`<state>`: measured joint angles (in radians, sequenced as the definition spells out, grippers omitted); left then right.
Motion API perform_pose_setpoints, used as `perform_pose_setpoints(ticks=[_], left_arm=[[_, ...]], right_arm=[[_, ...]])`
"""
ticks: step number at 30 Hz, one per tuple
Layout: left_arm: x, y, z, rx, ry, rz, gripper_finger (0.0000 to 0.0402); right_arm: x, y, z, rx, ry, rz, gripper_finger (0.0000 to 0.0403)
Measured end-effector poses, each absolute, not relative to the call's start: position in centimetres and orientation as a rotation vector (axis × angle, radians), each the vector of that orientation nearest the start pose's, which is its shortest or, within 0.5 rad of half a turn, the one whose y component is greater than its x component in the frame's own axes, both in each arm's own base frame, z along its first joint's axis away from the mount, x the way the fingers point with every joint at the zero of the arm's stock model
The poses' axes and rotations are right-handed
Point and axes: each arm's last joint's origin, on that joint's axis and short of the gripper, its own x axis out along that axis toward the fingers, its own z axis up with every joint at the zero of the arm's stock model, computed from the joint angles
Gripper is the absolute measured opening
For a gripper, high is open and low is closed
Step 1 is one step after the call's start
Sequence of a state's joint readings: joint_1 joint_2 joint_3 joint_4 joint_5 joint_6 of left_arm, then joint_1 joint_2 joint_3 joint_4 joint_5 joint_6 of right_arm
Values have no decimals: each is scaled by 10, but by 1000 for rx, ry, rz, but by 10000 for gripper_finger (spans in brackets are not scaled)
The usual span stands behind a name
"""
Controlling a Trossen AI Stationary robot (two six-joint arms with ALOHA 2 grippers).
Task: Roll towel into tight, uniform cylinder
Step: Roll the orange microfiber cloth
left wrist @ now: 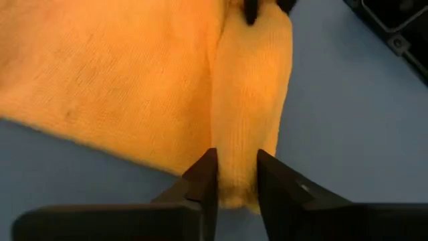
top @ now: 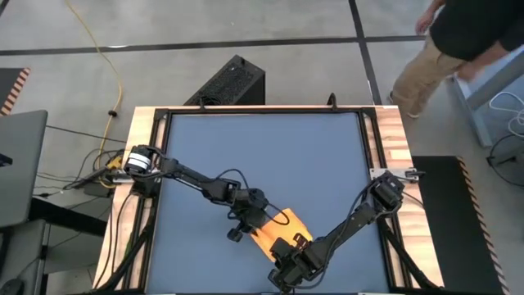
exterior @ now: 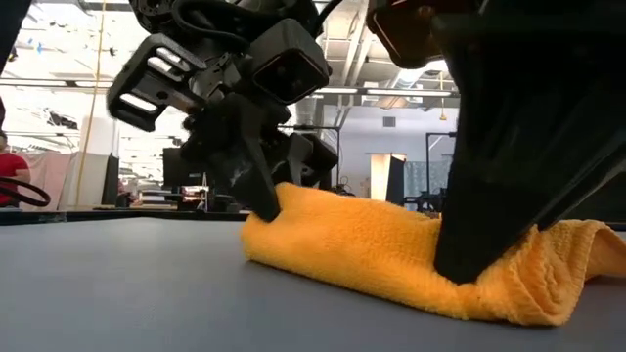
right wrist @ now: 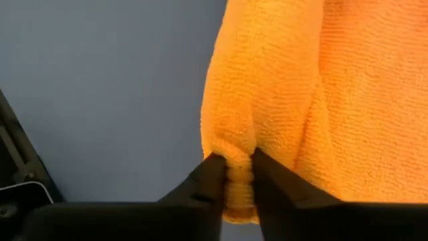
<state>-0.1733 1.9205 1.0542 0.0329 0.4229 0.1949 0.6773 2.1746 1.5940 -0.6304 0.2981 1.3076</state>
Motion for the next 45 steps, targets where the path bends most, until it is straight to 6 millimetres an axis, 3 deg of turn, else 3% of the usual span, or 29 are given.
perform_pose_setpoints(ticks=[6,13,21,28,33,37,45], left_arm=[[371,-58,145,64,757,-604,121],[363,-40,154,1,786,-705,129],[342,-28,131,-95,812,-751,125],[318,-51,141,-31,583,-806,98],[309,-81,136,277,402,-714,94],[313,-97,139,488,321,-596,116],[332,-107,159,502,239,-614,200]], right_arm=[[345,276,148,664,1052,-411,26],[338,287,147,811,1026,-474,23],[332,294,147,910,1009,-518,23],[332,294,146,893,994,-518,23],[334,293,146,887,990,-513,23],[335,293,146,892,985,-509,23],[336,294,147,910,986,-493,26]])
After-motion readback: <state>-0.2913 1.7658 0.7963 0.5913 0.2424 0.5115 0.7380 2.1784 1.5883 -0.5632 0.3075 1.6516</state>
